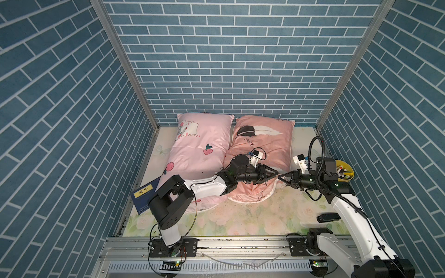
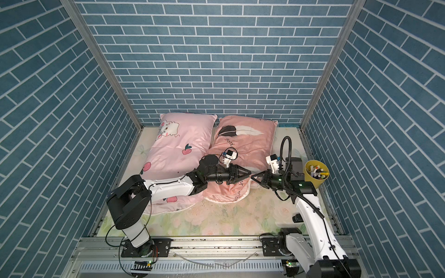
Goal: Zip up pillowcases
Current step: Adjust the pillowcase at the center of the board, then zip the zipper on the pillowcase.
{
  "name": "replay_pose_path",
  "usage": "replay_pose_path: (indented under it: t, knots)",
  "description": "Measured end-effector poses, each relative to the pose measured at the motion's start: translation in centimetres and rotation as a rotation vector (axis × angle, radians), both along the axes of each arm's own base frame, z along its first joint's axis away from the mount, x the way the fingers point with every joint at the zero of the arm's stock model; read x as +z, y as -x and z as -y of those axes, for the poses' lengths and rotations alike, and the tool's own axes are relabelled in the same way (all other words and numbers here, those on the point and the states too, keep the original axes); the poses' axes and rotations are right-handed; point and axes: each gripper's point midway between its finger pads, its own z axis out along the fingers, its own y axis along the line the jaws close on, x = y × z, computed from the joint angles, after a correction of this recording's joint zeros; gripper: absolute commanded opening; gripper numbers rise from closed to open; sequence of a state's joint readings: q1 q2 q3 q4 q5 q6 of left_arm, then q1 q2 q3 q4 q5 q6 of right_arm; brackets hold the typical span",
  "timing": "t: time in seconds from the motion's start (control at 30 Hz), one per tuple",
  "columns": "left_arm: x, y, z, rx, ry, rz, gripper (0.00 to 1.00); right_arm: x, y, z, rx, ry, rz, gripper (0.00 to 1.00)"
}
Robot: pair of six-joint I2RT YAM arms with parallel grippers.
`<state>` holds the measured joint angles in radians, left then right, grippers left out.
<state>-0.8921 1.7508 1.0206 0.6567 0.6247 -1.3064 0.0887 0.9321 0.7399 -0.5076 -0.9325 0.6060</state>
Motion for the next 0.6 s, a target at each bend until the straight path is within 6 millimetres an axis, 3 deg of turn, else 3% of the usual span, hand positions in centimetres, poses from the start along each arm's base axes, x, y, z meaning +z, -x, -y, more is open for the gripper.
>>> replay_pose_path:
  t: [0.4, 0.6]
  knots:
    - [-0.02, 0.39, 0.19, -0.010, -0.001, -0.001, 0.37, 0.21, -0.20, -0.01, 0.000, -0.001, 0.016, 0.00]
    - [-0.27, 0.61, 0.36, -0.017, -0.004, -0.004, 0.30, 0.25, -0.26, 0.00, -0.002, -0.001, 0.021, 0.00]
